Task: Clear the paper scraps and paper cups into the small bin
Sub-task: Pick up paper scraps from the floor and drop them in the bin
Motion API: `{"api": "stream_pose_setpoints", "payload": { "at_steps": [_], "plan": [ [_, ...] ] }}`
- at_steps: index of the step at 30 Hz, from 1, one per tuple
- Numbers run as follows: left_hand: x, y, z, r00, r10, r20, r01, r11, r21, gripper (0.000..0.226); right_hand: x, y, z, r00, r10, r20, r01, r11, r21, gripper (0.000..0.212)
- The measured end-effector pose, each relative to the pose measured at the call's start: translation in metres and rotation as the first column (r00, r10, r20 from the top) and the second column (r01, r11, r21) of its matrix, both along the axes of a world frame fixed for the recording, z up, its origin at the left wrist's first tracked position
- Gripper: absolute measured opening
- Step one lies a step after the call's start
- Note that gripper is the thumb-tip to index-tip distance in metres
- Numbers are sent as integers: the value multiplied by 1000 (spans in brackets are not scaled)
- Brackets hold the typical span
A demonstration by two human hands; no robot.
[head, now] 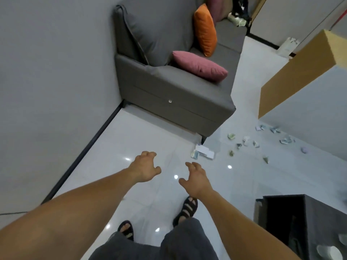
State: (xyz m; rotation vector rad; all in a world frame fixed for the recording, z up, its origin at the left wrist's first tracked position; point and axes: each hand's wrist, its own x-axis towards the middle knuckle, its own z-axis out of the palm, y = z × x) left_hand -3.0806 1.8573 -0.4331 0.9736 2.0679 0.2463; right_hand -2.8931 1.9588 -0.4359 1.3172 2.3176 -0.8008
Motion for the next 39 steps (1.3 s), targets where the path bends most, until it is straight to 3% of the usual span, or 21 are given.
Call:
{"api": "stream_pose_setpoints", "payload": {
  "at_steps": [9, 17, 26, 32, 36, 39],
  "plan": [
    [-15, 166, -115, 982, 182, 42, -176, 977, -123, 66, -35, 204, -141, 987, 133, 89, -119, 982, -148, 66],
    [-6, 307, -336, 983, 163, 83, -139, 960, -243, 65, -35, 353, -368, 971, 136, 199, -98, 977, -191, 69],
    [36, 324, -561, 961, 238, 138, -188, 934, -304, 63, -2, 416, -613, 950, 67, 305, -47, 996, -71, 64],
    [64, 314, -611, 942, 243, 232, -171, 941, -291, 64, 15, 425, -676, 977, 20, 214, -28, 999, 35, 53],
    [60, 314, -615, 940, 259, 223, -199, 945, -259, 63, 10, 423, -684, 976, 14, 219, -14, 1000, 2, 39],
    [52, 313, -606, 926, 300, 230, -248, 941, -230, 63, -3, 407, -666, 990, 94, 106, -90, 995, -42, 34]
  ]
}}
